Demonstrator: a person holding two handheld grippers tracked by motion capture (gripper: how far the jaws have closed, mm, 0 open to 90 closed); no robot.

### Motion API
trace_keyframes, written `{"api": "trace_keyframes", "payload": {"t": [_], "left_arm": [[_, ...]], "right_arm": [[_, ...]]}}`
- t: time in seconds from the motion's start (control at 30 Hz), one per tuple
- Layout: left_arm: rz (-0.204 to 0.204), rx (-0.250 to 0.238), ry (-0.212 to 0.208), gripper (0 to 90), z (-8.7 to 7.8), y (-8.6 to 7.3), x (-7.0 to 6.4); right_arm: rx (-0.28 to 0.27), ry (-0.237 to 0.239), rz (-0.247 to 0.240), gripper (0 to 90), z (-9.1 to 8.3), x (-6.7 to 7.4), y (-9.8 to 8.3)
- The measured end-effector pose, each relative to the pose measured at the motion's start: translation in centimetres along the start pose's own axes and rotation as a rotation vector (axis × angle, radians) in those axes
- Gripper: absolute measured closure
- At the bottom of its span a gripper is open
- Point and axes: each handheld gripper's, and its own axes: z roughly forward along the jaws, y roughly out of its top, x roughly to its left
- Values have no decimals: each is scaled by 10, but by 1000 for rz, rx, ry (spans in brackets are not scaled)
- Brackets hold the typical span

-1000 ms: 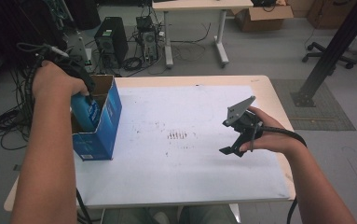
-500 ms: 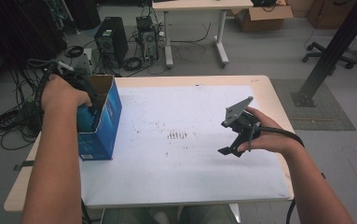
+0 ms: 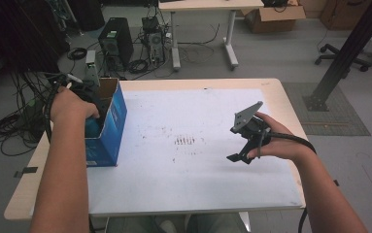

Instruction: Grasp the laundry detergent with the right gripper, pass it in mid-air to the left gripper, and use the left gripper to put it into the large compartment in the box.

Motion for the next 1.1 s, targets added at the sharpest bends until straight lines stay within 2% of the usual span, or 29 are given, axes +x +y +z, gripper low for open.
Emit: {"api": "trace_keyframes", "payload": {"t": [0.3,0.53,0.77,1.1], "left_arm": [[-2,4,-1,389,10,2,0],[5,6,-5,389,10,2,1],[8,-20,-9,385,11,0,2],[-1,-11,5,379,11,-1,0]], "right_arm": [[1,4,1,26,3,0,-1],[0,4,4,26,3,0,-1],[-1,4,8,26,3,0,-3],[0,3,6,26,0,2,-3]]}}
